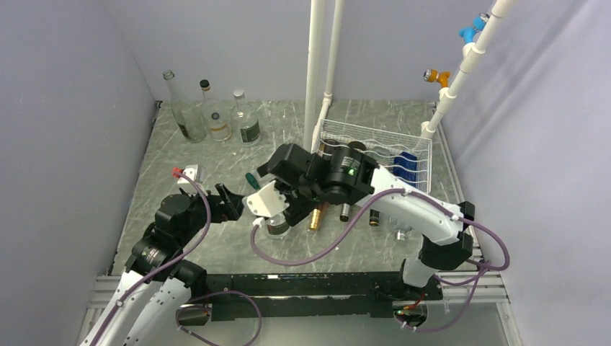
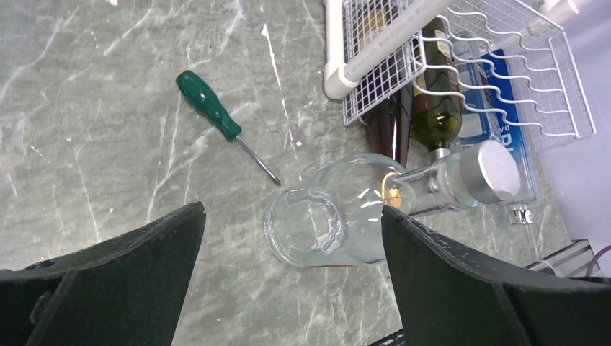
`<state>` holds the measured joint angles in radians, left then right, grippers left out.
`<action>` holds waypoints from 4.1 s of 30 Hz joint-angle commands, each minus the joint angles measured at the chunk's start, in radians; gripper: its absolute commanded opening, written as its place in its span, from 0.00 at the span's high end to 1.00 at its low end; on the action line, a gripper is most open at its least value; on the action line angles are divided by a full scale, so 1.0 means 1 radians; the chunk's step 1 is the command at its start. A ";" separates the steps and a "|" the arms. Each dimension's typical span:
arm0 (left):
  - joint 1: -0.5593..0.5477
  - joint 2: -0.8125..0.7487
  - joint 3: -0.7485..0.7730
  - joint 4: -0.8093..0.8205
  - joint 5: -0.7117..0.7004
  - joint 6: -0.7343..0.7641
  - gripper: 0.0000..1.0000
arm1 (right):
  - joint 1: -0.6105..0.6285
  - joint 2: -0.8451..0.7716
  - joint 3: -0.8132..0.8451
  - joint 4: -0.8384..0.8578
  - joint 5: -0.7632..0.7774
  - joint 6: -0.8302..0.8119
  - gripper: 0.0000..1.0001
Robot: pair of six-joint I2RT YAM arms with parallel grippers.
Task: Take the wine bottle off the wine rack
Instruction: Pick up the wine bottle from the center of the board.
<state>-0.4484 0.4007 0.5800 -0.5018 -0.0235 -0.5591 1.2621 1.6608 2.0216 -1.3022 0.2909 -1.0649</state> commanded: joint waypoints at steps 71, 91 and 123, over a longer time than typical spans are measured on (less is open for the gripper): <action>-0.170 0.252 -0.395 1.233 0.462 0.597 0.02 | -1.333 -0.705 -1.199 0.951 -1.614 0.811 0.00; -0.184 0.437 -0.435 1.454 0.389 0.600 0.17 | -1.333 -0.708 -1.199 0.945 -1.605 0.800 0.00; -0.183 0.520 -0.294 1.507 0.425 0.452 1.00 | -1.333 -0.713 -1.198 0.927 -1.592 0.776 0.00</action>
<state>-0.6296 0.9329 0.1810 0.9207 0.3790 -0.0441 -0.0662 0.9665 0.8112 -0.3843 -1.2877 -0.2611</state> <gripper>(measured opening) 0.397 0.994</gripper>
